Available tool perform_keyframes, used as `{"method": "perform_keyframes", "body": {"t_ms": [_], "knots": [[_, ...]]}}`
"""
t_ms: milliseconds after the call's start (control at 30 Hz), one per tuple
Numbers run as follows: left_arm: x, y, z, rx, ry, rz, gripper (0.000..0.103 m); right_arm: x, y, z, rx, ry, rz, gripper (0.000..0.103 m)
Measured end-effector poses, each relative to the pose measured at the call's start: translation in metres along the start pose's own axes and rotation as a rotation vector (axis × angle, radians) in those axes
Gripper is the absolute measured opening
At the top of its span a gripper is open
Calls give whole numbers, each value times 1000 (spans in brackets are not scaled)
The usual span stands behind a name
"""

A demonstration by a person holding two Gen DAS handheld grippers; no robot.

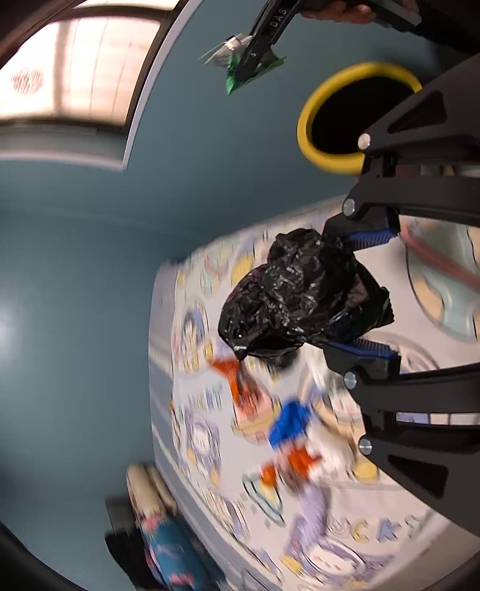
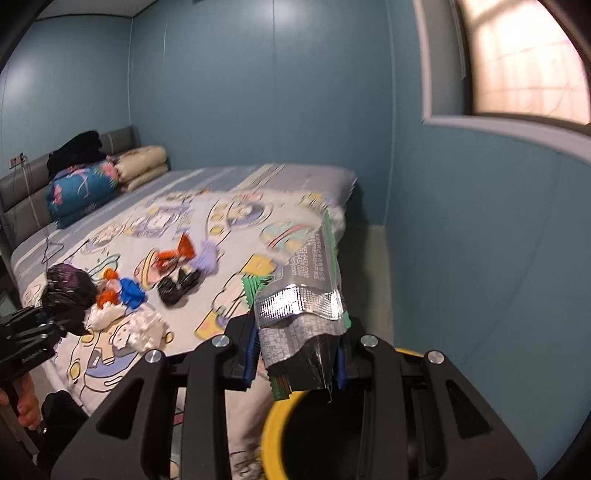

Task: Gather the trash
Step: 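Carry both items over the yellow bin and open both tools to drop them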

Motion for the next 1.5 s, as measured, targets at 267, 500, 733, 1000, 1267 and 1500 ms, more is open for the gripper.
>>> {"method": "perform_keyframes", "body": {"t_ms": [267,500,733,1000,1267,1500], "knots": [[-20,-108,-24,-191,26,133,38,38,-40,5,-12,-64,146,30],[-43,-155,-21,-249,92,235,38,43,-56,6,4,-79,215,30],[-81,-192,-9,-258,188,302,38,28,-80,13,-48,-21,196,30],[-105,-211,12,-268,251,327,38,11,-91,21,-75,39,177,30],[-110,-214,16,-271,261,326,47,-2,-97,22,-99,76,173,39],[-104,-211,14,-251,241,328,77,-1,-109,23,-148,70,182,53]]}}
Point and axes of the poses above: each gripper's, at about its wrist camera, not at the fingertips, and x roughly against the way its jaws point, y to its left, z to its underside, the point moved 4 cm from there along -x, roughly the way its jaws point, and after that the axes turned 15 degrees about y, right-handed, at the moved point
